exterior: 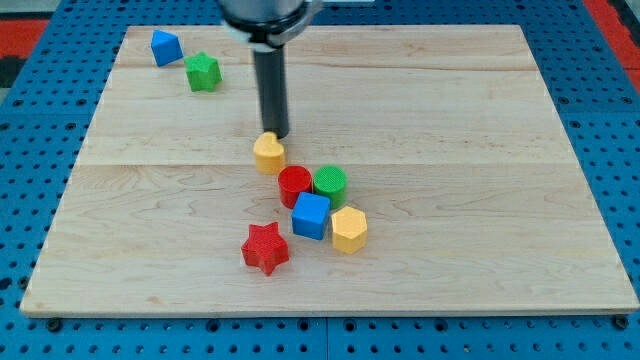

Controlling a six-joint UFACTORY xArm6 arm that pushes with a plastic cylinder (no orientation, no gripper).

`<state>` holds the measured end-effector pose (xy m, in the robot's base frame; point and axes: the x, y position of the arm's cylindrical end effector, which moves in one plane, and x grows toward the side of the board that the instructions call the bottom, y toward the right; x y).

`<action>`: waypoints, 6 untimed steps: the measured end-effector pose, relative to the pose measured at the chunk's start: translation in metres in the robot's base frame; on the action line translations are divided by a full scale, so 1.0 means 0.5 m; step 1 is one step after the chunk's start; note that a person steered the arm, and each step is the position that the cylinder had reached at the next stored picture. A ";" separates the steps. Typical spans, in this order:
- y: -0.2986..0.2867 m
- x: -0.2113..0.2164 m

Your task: Push the green star into the red circle

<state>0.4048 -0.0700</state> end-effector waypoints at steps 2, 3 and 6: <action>0.035 0.054; 0.058 -0.085; 0.019 -0.399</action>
<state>0.2053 -0.0603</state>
